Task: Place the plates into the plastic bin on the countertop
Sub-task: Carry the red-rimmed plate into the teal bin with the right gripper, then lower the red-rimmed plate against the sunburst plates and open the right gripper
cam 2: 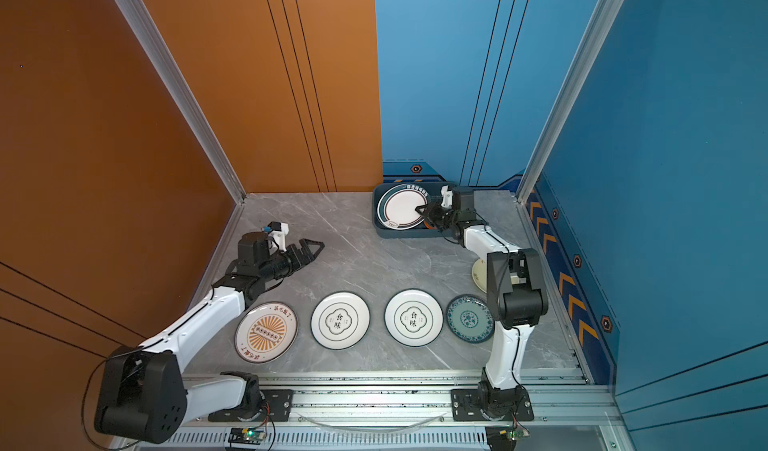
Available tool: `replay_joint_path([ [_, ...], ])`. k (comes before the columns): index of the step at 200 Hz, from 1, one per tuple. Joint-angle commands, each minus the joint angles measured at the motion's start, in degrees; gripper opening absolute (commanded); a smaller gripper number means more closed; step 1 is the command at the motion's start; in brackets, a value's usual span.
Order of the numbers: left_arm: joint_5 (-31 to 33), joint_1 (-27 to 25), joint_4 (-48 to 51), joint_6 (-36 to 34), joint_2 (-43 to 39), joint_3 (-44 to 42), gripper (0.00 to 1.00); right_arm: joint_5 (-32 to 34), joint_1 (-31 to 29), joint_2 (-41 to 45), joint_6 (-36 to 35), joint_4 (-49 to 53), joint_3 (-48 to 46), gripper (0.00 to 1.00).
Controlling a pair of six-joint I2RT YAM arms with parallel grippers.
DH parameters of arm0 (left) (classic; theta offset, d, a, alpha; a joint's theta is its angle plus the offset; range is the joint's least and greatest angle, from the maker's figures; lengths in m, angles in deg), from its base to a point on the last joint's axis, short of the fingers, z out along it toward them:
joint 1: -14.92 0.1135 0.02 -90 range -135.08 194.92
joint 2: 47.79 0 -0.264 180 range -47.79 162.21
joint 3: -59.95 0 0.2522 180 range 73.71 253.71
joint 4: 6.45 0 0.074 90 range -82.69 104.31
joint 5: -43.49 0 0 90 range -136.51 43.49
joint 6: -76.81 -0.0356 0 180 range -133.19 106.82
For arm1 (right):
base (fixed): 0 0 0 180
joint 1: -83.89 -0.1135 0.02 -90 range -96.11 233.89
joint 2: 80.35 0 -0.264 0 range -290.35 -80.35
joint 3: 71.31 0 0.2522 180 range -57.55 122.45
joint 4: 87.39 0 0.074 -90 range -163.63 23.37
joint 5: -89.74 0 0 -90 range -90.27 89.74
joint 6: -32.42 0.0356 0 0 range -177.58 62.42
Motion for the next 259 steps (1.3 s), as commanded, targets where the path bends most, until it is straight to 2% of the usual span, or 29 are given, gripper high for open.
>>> replay_joint_path([
  [1, 1.08, -0.56, 2.47, -2.63, -0.98, 1.19, 0.98, 0.69, 1.72, -2.43, -1.07, 1.84, 4.57, 0.00],
  [110, 1.40, -0.46, 3.54, -4.13, -1.05, -0.59, 0.98, 2.63, 2.03, -15.80, 0.28, 6.05, 16.98, 0.00],
  [259, 0.25, -0.20, 1.17, -3.95, 1.60, -1.43, 0.98, 6.47, -1.26, -23.63, -1.21, 12.49, 26.72, 0.00],
])
